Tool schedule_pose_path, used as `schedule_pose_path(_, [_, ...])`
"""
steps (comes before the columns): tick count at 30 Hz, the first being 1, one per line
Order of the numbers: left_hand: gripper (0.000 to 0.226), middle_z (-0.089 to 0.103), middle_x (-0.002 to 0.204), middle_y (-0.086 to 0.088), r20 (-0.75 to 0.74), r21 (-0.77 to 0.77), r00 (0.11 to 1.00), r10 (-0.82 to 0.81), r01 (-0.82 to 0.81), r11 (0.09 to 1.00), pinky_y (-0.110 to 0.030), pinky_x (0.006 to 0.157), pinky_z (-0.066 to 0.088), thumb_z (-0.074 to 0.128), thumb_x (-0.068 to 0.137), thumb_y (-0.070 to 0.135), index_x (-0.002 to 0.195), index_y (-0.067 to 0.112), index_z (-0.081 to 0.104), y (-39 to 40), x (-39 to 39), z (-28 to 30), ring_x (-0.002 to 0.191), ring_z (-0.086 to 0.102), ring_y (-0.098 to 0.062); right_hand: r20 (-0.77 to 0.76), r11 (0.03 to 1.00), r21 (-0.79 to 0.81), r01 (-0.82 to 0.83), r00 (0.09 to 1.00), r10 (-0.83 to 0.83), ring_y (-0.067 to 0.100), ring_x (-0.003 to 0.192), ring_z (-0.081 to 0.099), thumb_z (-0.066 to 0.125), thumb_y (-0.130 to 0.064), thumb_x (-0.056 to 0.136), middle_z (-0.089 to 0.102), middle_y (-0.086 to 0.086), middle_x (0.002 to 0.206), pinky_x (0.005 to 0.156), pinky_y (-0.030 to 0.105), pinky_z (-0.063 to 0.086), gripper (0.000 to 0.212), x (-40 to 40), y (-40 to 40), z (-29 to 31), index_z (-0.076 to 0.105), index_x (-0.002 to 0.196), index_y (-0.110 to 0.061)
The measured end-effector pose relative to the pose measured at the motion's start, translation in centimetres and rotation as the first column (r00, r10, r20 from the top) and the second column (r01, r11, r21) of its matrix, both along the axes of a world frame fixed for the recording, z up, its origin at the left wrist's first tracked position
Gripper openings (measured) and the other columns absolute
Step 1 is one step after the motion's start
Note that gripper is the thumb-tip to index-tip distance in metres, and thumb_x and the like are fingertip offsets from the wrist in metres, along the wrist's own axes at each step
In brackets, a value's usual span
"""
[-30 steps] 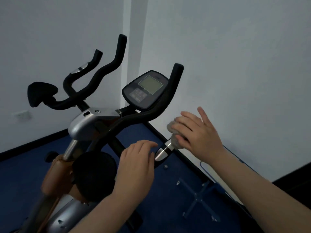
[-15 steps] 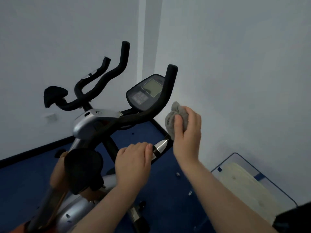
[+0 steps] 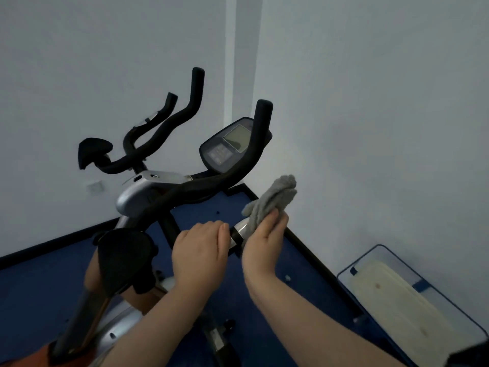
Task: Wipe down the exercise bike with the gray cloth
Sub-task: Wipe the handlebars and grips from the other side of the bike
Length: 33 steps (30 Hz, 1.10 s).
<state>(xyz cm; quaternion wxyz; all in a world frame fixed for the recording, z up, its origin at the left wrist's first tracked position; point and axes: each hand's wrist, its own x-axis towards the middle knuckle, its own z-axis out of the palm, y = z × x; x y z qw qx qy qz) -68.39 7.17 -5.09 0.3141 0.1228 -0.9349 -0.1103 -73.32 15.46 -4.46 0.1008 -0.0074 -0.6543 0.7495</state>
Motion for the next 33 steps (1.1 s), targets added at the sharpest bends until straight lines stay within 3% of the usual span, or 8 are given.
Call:
schedule_pose_path(5, [0.041, 0.041, 0.058, 0.01, -0.039, 0.023, 0.999, 0.01, -0.009, 1.0, -0.03, 0.059, 0.029, 0.026, 0.098, 0.029, 0.064, 0.02, 0.048, -0.1, 0.0, -0.2, 0.054, 0.039, -0.014, -0.136, 0.995, 0.025, -0.096, 0.986, 0.099, -0.005, 0.105, 0.058, 0.035, -0.047, 0.099, 0.057, -0.01, 0.124, 0.083, 0.012, 0.049, 0.045, -3.3, 2.0, 2.1, 0.035, 0.141, -0.028])
schedule_pose_path(8, [0.042, 0.041, 0.059, 0.009, -0.026, 0.026, 1.0, 0.009, -0.008, 1.0, -0.031, 0.06, 0.029, 0.024, 0.098, 0.031, 0.066, 0.02, 0.049, -0.1, 0.0, -0.3, 0.056, 0.039, -0.015, -0.151, 0.993, 0.046, -0.109, 0.982, 0.115, 0.012, 0.113, 0.061, 0.039, -0.053, 0.094, 0.053, -0.004, 0.136, 0.091, 0.031, 0.055, 0.057, -2.2, 1.3, 1.3, 0.027, 0.146, -0.033])
schedule_pose_path(11, [0.041, 0.045, 0.058, 0.006, -0.029, 0.028, 1.0, -0.006, 0.007, 1.0, -0.033, 0.057, 0.034, 0.025, 0.098, 0.03, 0.065, 0.02, 0.048, -0.1, 0.1, -0.3, 0.054, 0.045, -0.019, -0.102, 0.991, 0.015, -0.13, 0.986, 0.131, 0.014, 0.099, 0.067, 0.038, -0.05, 0.097, 0.065, 0.0, 0.118, 0.084, 0.034, 0.057, 0.048, -1.5, 1.0, 0.2, 0.036, 0.138, -0.026])
schedule_pose_path(16, [0.041, 0.043, 0.058, 0.008, -0.049, 0.021, 0.999, -0.002, 0.003, 1.0, -0.031, 0.059, 0.03, 0.026, 0.098, 0.029, 0.066, 0.019, 0.05, -0.1, 0.1, -0.4, 0.054, 0.046, -0.018, -0.148, 0.994, -0.008, -0.107, 0.983, 0.104, -0.012, 0.093, 0.059, 0.035, -0.043, 0.102, 0.06, -0.018, 0.106, 0.072, 0.004, 0.045, 0.031, -3.7, 1.9, 2.1, 0.047, 0.123, -0.023])
schedule_pose_path(22, [0.04, 0.039, 0.06, 0.012, -0.052, 0.028, 0.999, -0.002, 0.003, 1.0, -0.029, 0.06, 0.028, 0.026, 0.098, 0.03, 0.066, 0.022, 0.049, -0.3, 0.0, -0.4, 0.056, 0.037, -0.013, -0.192, 0.983, 0.093, -0.156, 0.966, 0.172, -0.013, 0.088, 0.059, 0.044, -0.038, 0.101, 0.062, -0.016, 0.099, 0.069, 0.005, 0.046, 0.015, -3.3, 3.4, 2.1, 0.051, 0.111, -0.03])
schedule_pose_path(28, [0.035, 0.039, 0.059, 0.011, -0.065, 0.048, 0.998, -0.004, 0.008, 0.999, -0.03, 0.06, 0.028, 0.026, 0.099, 0.031, 0.066, 0.025, 0.039, -0.1, 0.1, -0.2, 0.055, 0.037, -0.014, -0.219, 0.999, 0.004, 0.033, 0.975, -0.031, -0.01, 0.087, 0.06, 0.038, -0.041, 0.103, 0.064, -0.022, 0.094, 0.072, 0.012, 0.047, 0.014, -4.6, 1.6, 5.0, 0.052, 0.102, -0.039])
schedule_pose_path(30, [0.036, 0.038, 0.059, 0.011, -0.069, 0.052, 0.998, -0.007, 0.01, 0.999, -0.03, 0.06, 0.028, 0.026, 0.099, 0.031, 0.066, 0.025, 0.039, -0.1, 0.1, -0.3, 0.055, 0.035, -0.013, -0.231, 0.995, 0.098, 0.011, 0.973, 0.012, -0.008, 0.091, 0.059, 0.039, -0.037, 0.103, 0.063, -0.025, 0.098, 0.074, 0.011, 0.047, 0.013, -3.7, 1.7, 3.9, 0.05, 0.104, -0.044])
schedule_pose_path(33, [0.034, 0.039, 0.059, 0.011, -0.071, 0.07, 0.997, -0.006, 0.011, 0.998, -0.03, 0.06, 0.027, 0.027, 0.099, 0.031, 0.067, 0.026, 0.038, 0.0, 0.2, -0.1, 0.054, 0.037, -0.014, -0.407, 0.874, 0.481, 0.065, 0.9, 0.157, 0.006, 0.099, 0.054, 0.043, -0.032, 0.101, 0.06, -0.001, 0.112, 0.086, 0.023, 0.048, 0.024, -3.8, 3.5, 3.9, 0.057, 0.116, -0.019])
